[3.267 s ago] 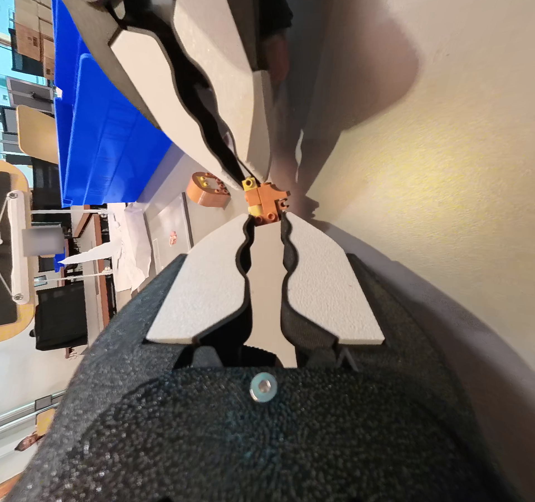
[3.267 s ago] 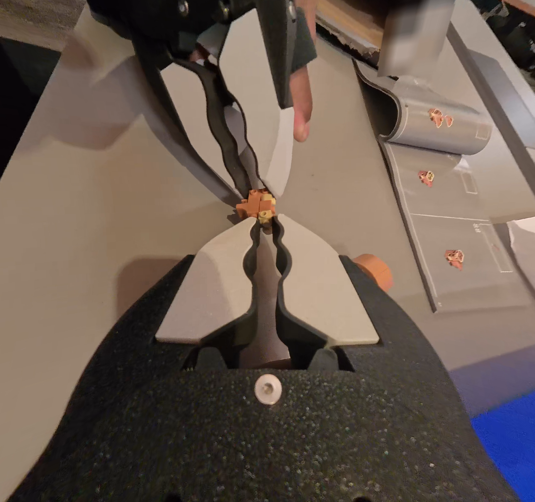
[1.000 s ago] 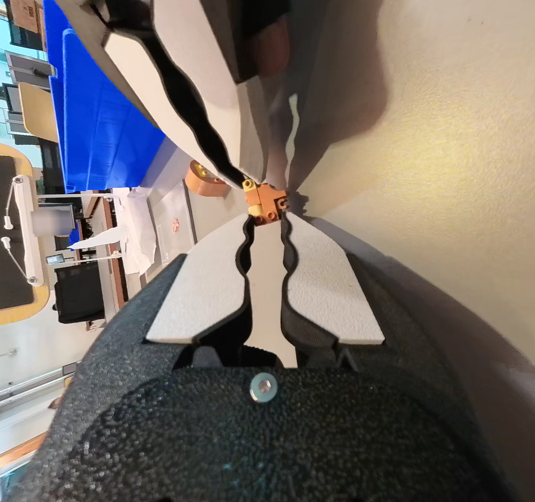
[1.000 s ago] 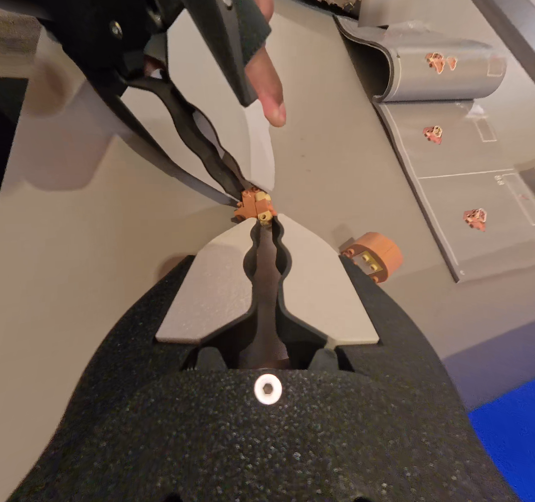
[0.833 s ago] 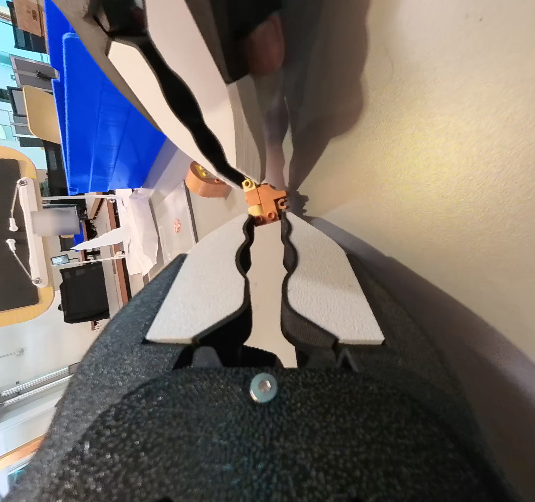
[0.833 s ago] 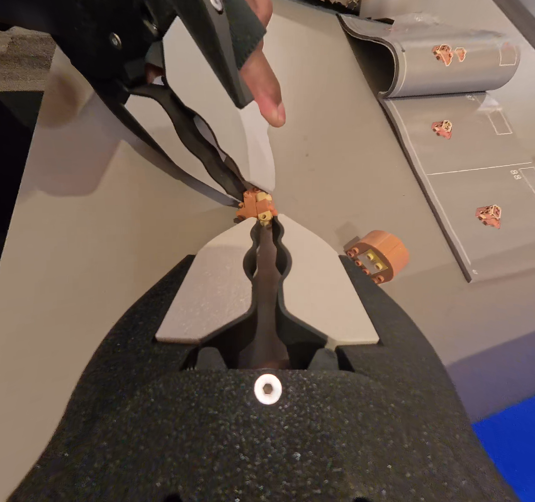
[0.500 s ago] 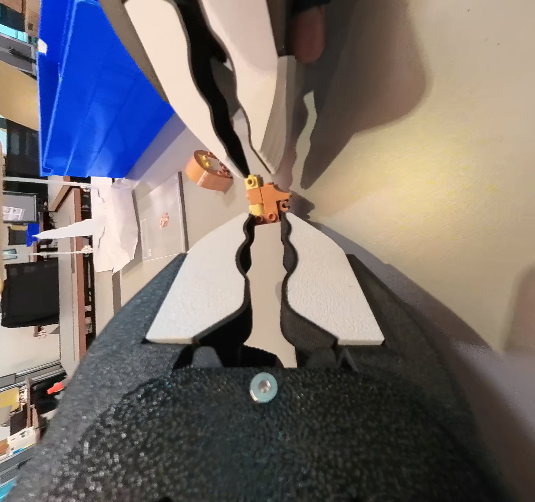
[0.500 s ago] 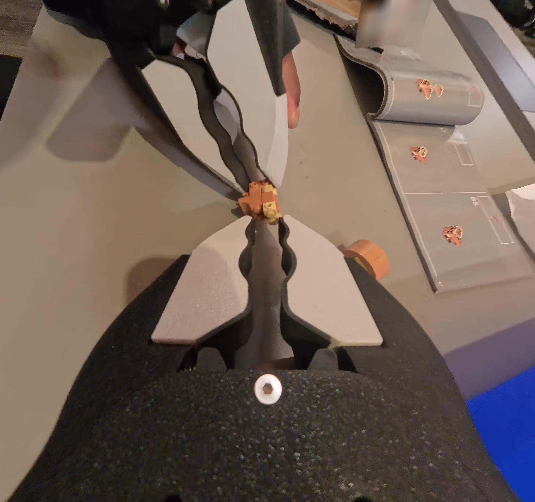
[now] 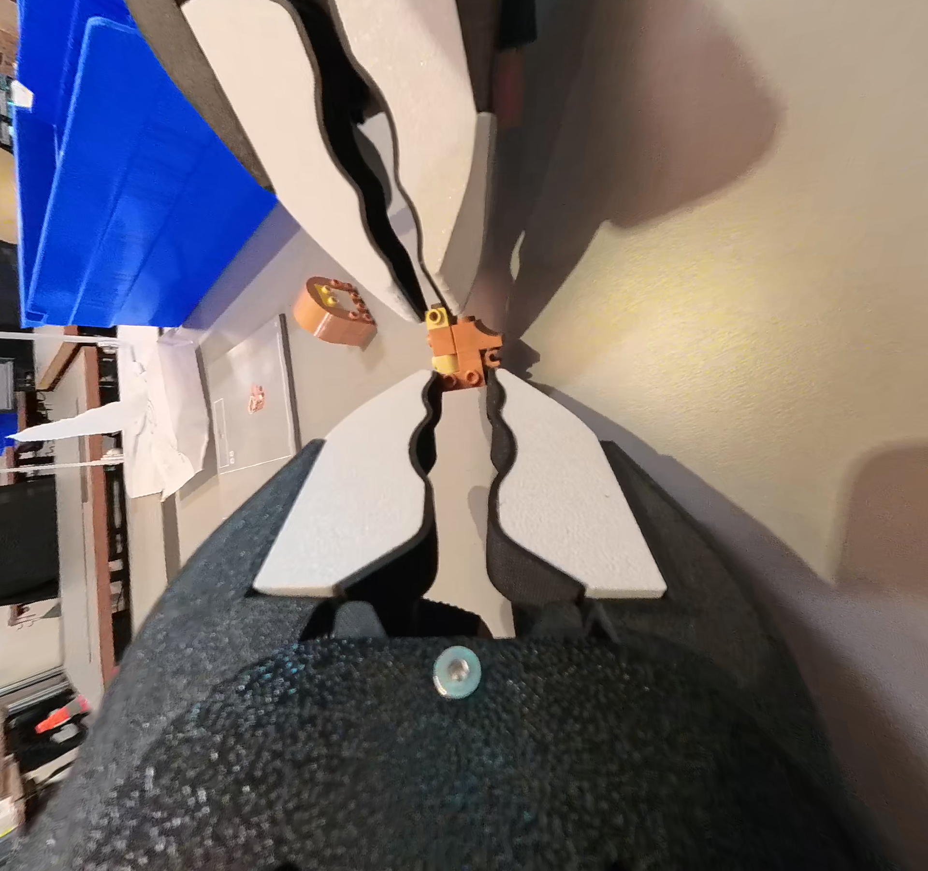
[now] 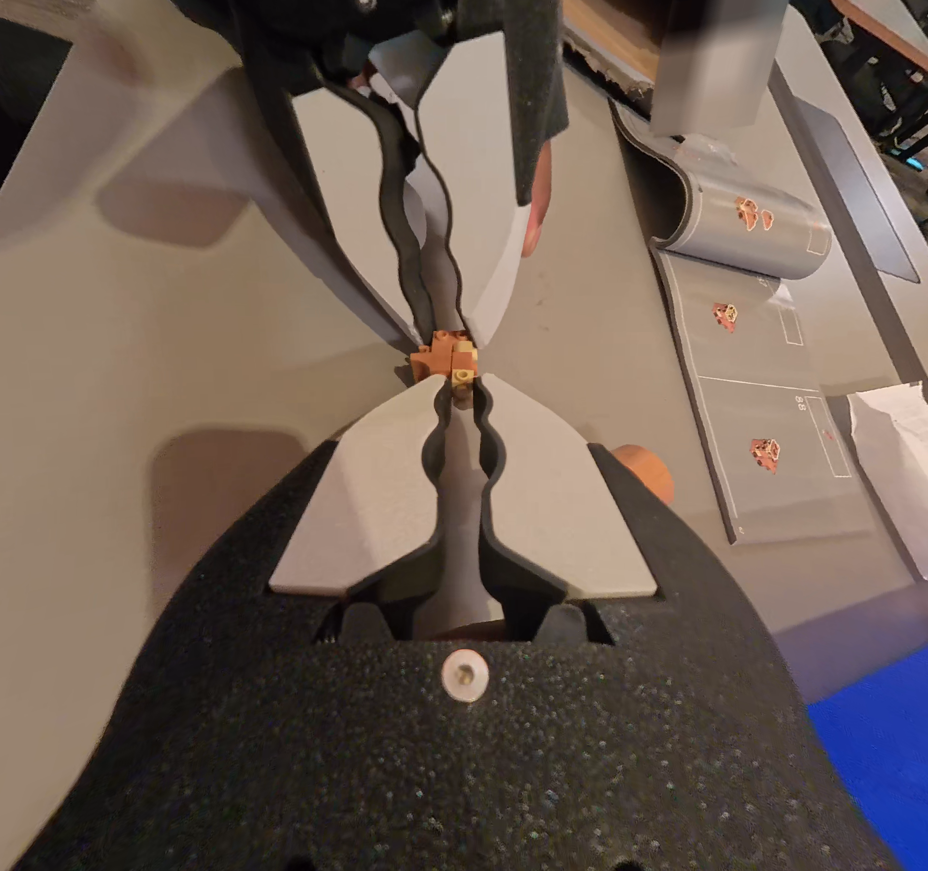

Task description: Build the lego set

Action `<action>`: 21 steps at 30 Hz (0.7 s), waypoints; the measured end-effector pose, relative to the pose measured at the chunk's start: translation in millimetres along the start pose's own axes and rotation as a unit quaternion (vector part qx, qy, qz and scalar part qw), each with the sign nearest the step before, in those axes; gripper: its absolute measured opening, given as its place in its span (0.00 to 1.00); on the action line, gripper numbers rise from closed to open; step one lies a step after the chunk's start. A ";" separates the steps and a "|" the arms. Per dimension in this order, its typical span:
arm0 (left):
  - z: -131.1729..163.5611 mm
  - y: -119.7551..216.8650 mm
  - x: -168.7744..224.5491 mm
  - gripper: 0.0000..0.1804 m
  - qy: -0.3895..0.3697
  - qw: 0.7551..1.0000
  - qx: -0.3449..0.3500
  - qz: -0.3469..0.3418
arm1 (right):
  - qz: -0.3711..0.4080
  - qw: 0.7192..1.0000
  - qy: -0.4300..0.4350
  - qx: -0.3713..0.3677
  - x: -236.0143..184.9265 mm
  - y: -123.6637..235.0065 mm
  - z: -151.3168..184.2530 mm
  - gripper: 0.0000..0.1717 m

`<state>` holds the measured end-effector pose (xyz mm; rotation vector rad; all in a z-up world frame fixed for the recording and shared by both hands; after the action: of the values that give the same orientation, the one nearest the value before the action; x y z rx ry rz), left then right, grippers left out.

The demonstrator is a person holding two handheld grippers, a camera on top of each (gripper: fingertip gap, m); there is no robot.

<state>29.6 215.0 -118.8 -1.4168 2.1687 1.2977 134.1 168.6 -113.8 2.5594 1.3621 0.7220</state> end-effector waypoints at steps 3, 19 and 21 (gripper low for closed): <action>-0.4 1.3 -0.4 0.09 0.024 1.000 0.013 0.013 | -0.006 1.000 0.027 0.002 -2.5 1.1 -1.6 0.04; -2.0 5.7 -4.4 0.09 0.125 0.988 0.071 0.054 | -0.011 0.995 0.101 0.013 -6.9 5.8 -3.0 0.05; -1.9 5.8 -4.2 0.09 0.120 0.989 0.069 0.051 | -0.012 0.997 0.072 0.015 -5.0 5.4 -1.7 0.05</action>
<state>27.4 216.9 -112.0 -1.4892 2.4631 1.0304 135.0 161.3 -112.1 2.5521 1.4543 0.9049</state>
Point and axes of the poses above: each gripper's, where its closed fingertips meet, y back along the fingers, z out of its underside, x = y × z across the jaws, the point moved 7 cm from there along y, back along the fingers, and after that the axes turned 14 degrees about x, right-handed, at the moved point
